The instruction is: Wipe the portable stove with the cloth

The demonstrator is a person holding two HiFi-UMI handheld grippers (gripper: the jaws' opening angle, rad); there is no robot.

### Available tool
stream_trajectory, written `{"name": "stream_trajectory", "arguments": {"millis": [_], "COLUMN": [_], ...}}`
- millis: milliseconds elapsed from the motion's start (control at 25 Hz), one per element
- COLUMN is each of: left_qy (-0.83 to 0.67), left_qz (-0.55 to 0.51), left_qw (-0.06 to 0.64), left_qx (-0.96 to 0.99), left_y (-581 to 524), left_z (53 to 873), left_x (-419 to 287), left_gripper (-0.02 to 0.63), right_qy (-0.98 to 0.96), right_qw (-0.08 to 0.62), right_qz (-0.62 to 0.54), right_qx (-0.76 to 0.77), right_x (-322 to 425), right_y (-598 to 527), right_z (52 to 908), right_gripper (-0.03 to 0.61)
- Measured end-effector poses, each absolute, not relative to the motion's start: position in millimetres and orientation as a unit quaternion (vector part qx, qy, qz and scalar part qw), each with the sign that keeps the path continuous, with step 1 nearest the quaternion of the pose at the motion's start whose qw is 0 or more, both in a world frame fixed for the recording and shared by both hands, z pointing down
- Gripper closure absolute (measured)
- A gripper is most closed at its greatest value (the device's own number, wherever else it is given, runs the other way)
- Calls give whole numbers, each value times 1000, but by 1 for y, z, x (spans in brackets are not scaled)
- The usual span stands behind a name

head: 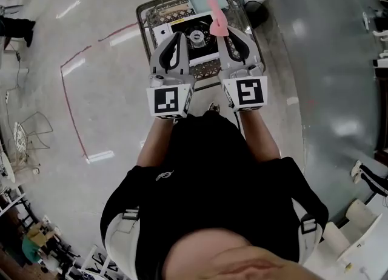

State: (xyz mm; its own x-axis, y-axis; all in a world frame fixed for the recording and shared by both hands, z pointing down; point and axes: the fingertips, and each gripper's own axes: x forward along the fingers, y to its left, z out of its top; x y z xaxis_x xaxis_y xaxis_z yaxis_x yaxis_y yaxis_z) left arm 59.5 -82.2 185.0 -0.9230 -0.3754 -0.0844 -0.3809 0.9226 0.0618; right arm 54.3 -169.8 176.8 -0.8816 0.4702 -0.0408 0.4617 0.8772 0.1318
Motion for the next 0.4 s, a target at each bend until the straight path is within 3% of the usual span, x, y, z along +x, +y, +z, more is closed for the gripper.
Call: {"name": "stream_trajectory", "arguments": {"millis": [400], "left_qy": [975], "left_qz": [40], "left_qw": [45], "left_qx": [-216], "left_y": [-90], "left_z": [175], "left_x": [52], "left_gripper": [614], "right_qy": [971], "right_qw": [22], "right_qz": [67], "right_qx": [230], "right_x": [56], "right_y": [-173], "right_z": [182], "right_gripper": [558]}}
